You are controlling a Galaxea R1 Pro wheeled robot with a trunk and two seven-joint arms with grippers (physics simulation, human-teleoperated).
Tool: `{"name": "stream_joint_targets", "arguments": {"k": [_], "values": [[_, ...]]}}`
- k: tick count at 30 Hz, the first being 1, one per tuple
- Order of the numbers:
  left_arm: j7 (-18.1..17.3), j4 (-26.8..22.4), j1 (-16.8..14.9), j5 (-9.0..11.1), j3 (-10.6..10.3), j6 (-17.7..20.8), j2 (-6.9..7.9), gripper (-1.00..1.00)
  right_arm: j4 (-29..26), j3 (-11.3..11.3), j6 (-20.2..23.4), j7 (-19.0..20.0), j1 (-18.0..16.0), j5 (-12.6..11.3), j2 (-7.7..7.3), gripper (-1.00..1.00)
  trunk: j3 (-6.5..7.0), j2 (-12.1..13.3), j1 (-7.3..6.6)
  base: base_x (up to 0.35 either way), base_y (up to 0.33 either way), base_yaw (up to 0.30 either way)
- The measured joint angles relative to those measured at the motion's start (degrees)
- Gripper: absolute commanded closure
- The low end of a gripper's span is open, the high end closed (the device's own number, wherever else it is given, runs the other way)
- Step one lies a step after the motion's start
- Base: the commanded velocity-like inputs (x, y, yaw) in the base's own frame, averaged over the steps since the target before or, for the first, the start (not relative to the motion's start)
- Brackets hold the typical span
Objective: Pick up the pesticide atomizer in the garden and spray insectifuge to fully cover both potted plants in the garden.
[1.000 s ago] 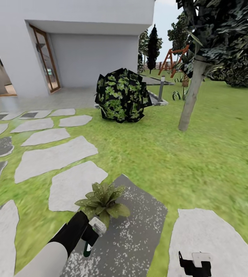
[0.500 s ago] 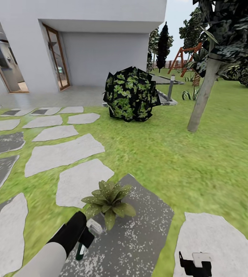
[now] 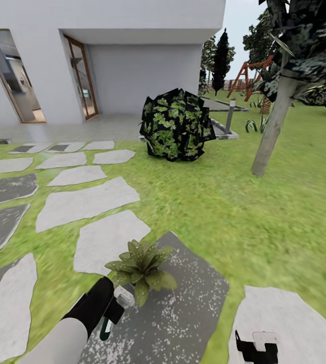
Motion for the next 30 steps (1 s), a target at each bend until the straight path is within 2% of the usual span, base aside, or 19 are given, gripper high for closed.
{"name": "stream_joint_targets", "arguments": {"k": [11, 22, 30], "values": [[0.0, 0.1, 0.0, -0.2, -0.1, 0.3, -0.05, 1.0, 0.0, 0.0, 0.0, 0.0, 0.0, 0.0, 0.02, -1.0, -0.15, 0.0, 0.01, 0.007, -0.03, 0.22], [0.0, 0.1, 0.0, -0.4, -0.1, 0.2, -0.14, 1.0, 0.0, 0.0, 0.0, 0.0, 0.0, 0.0, 0.05, -1.0, -0.15, 0.0, 0.02, -0.05, -0.254, 0.016], [0.0, 0.0, 0.0, -0.4, 0.0, 0.3, -0.13, 1.0, 0.0, 0.0, 0.0, 0.0, 0.0, 0.0, 0.08, -1.0, -0.14, 0.0, 0.02, -0.086, -0.267, 0.253]]}}
